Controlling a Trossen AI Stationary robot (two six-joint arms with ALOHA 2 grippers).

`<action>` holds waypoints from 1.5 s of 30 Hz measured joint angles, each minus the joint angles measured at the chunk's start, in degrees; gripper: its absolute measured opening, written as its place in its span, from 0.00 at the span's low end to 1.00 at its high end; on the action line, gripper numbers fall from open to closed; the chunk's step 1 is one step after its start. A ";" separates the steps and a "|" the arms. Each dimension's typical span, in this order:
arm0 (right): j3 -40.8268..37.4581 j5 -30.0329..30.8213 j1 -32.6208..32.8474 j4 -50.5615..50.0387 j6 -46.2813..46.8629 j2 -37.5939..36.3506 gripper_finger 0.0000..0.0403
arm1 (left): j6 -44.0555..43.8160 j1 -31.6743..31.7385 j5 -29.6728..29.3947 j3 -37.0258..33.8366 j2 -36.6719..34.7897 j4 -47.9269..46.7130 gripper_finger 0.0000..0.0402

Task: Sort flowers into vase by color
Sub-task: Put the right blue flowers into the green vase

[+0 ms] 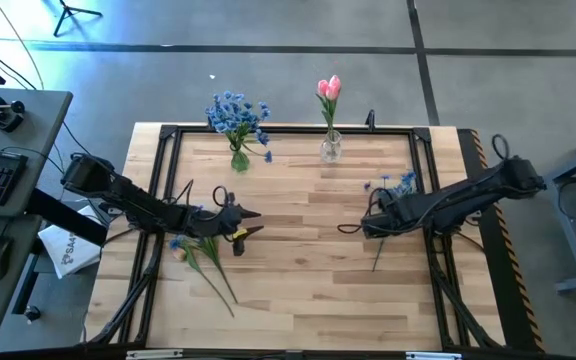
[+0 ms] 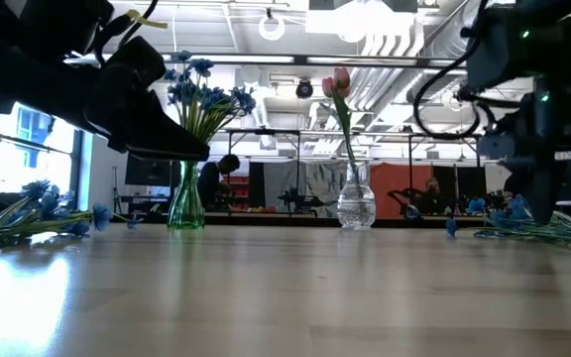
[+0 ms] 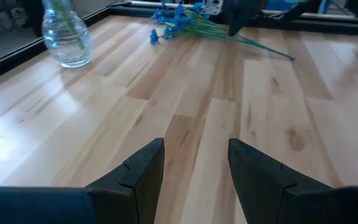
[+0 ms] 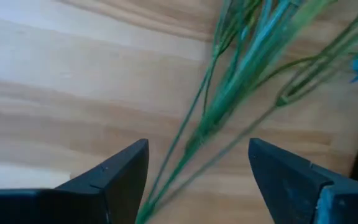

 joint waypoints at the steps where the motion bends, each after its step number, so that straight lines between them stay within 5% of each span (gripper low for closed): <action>1: 0.00 0.00 -0.47 0.80 -0.18 1.22 0.66 | -0.01 -0.01 0.28 0.00 0.11 0.37 0.42; 9: 0.14 -2.18 -4.38 8.31 -10.27 8.58 0.53 | -0.01 -0.01 0.44 0.00 0.11 0.39 0.42; 20: -0.17 0.71 -4.66 10.68 -17.18 6.34 0.05 | -0.50 0.01 0.49 0.00 0.11 1.21 0.42; 23: -0.13 3.41 -2.61 15.70 -19.33 4.98 0.03 | -0.48 0.01 0.50 0.00 0.11 2.44 0.42; 29: -0.11 9.76 0.19 37.97 -33.14 3.95 0.02 | 2.04 0.01 1.91 0.00 0.09 4.54 0.42; 35: -0.11 13.45 0.63 61.62 -51.81 7.31 0.02 | 6.70 -0.86 9.35 -0.02 0.09 7.47 0.42; 45: -0.09 15.22 0.59 101.70 -74.61 19.15 0.01 | 8.82 -2.90 6.49 -0.02 -0.17 7.64 0.42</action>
